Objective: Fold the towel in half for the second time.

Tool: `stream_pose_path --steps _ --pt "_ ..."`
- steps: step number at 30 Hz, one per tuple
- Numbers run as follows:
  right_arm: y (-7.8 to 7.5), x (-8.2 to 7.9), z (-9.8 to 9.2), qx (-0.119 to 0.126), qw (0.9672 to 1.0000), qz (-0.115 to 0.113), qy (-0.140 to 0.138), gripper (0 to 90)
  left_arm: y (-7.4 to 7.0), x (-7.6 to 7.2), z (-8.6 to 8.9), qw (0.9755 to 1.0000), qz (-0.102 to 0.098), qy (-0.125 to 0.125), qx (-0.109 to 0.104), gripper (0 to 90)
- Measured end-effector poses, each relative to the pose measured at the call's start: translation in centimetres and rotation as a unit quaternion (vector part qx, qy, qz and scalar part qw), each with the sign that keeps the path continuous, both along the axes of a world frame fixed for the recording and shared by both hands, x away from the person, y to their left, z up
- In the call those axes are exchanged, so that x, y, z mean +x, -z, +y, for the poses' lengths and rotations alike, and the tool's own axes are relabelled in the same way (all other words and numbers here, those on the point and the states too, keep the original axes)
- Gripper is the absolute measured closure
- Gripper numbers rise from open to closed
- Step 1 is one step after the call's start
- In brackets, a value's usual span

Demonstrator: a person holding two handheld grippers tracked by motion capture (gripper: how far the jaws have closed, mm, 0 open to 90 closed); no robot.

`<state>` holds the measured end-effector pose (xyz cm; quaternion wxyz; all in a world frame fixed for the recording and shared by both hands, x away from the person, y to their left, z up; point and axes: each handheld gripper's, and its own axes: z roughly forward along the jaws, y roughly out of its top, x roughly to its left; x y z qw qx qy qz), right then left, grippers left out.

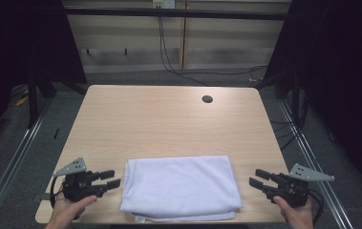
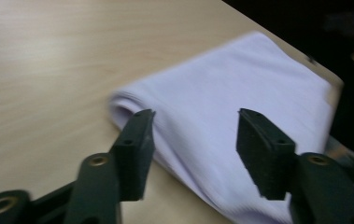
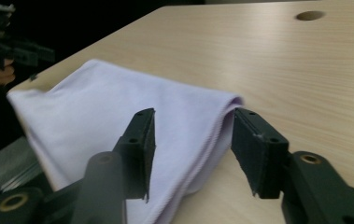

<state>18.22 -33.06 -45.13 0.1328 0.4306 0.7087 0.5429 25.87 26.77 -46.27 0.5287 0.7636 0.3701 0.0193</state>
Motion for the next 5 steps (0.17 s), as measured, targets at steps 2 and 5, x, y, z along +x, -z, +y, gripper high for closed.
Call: stream_pose_path --steps 2,5 --pt "0.5 0.3 -0.6 0.005 0.9998 0.008 0.019 45.5 0.0 0.2 0.0 0.9996 -0.02 -0.014 0.01 42.3" --pt "1.3 0.5 -0.6 -0.027 0.9988 0.015 0.039 39.6 0.2 0.3 0.2 0.9997 -0.017 -0.015 0.009 36.8"
